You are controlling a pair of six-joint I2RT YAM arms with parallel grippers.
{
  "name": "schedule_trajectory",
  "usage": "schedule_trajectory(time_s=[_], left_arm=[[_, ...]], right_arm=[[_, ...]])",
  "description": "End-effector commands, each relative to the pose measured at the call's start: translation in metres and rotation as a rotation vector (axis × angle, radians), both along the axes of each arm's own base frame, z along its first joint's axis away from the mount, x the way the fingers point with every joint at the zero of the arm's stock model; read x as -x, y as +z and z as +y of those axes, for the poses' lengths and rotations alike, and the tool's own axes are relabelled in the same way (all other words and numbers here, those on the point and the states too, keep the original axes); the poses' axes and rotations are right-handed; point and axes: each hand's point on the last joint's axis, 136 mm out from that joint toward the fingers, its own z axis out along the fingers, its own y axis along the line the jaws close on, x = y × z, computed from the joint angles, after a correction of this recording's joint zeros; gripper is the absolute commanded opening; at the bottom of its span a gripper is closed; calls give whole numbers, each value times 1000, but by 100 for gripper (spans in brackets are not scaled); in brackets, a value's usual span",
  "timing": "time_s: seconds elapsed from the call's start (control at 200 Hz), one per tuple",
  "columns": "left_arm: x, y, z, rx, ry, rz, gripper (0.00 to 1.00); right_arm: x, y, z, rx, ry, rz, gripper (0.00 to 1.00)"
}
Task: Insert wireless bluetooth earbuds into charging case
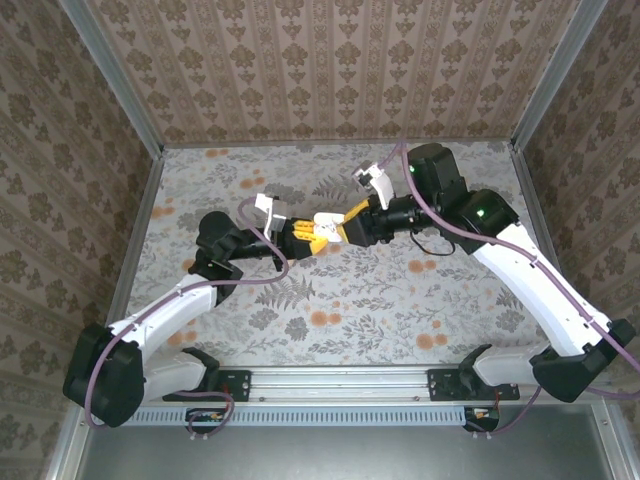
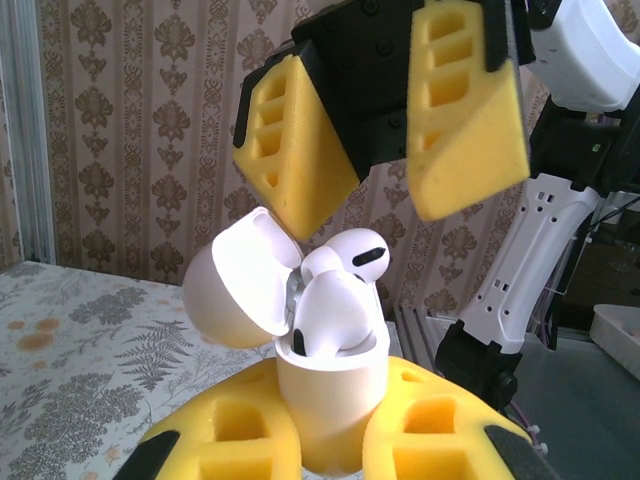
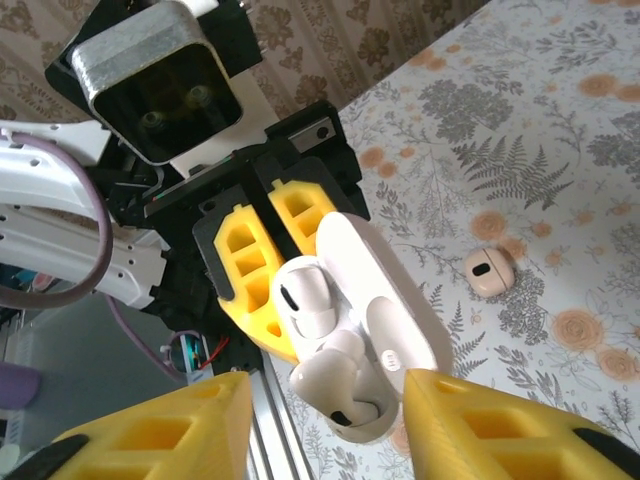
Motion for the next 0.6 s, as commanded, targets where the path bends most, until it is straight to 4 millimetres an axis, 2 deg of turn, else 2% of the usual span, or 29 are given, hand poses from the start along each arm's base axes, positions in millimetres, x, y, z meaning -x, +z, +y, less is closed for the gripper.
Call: schedule_trajectory(time_s=[0.0, 0.21, 0.415, 0.595], left_arm=[[7, 14, 0, 23, -9, -65, 0], [4, 11, 1, 19, 12, -64, 0], [-1, 8, 0, 9, 38, -66, 0], [-1, 7, 1, 11, 45, -66, 0]], right_arm=[[-2, 11, -8, -24, -52, -27, 38], [5, 17, -6, -87, -61, -6, 28], [17, 12, 8, -101, -24, 27, 26], [16, 3, 16, -89, -6, 54, 25]])
